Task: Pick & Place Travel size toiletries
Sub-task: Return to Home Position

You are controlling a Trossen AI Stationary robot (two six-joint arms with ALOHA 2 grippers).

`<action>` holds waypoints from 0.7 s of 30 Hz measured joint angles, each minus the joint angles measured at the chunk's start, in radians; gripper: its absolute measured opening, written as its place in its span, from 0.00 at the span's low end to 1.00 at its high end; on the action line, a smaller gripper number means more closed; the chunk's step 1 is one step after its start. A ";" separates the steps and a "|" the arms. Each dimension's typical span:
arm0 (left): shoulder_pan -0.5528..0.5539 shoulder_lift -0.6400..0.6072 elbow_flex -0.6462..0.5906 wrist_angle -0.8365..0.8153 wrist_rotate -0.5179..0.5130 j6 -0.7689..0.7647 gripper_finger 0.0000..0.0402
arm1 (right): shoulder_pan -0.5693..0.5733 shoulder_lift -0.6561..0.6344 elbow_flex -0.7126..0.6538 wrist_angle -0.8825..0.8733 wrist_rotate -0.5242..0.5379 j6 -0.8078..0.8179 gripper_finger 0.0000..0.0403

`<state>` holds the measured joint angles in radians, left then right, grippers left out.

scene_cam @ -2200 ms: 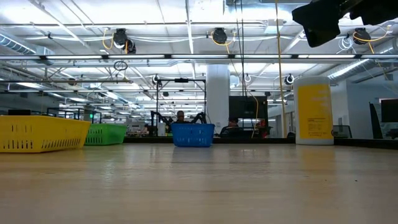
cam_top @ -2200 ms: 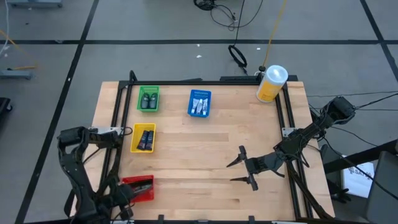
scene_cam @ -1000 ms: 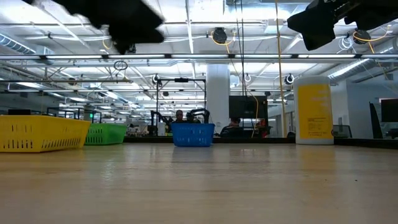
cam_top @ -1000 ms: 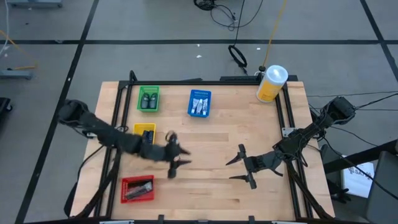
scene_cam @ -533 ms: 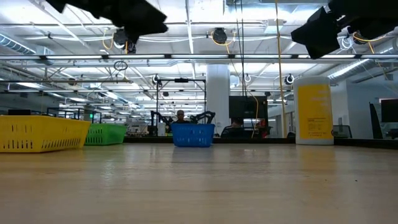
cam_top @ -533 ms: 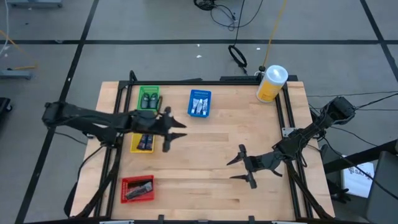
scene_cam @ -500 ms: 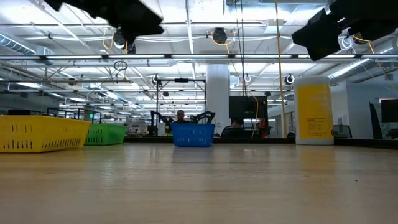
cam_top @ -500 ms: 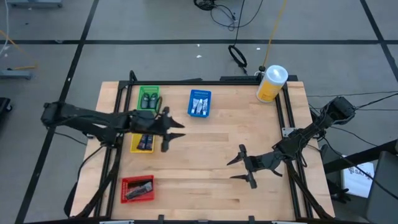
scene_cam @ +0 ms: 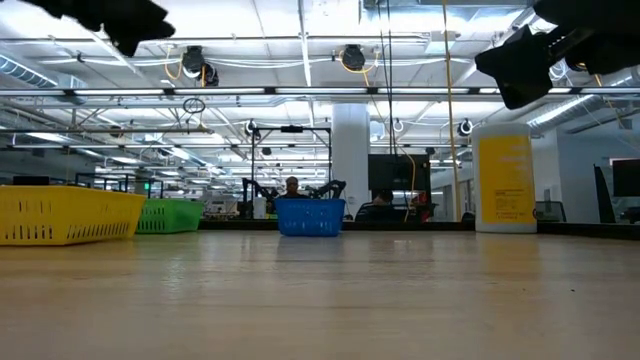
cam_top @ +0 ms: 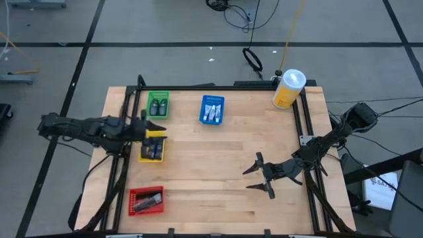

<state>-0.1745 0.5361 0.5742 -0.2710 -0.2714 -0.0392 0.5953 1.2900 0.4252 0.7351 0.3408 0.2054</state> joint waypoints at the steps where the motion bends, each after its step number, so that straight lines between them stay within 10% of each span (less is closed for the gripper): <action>1: 0.000 -0.041 -0.023 0.005 -0.001 -0.007 0.38 | 0.000 0.000 0.000 -0.001 0.000 0.000 0.64; 21: 0.020 -0.529 -0.363 0.081 0.037 0.065 0.18 | 0.000 0.001 0.000 -0.005 0.003 0.022 0.64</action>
<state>-0.1545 0.0071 0.2116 -0.1896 -0.2347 0.0255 0.5953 1.2911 0.4255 0.7298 0.3435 0.2270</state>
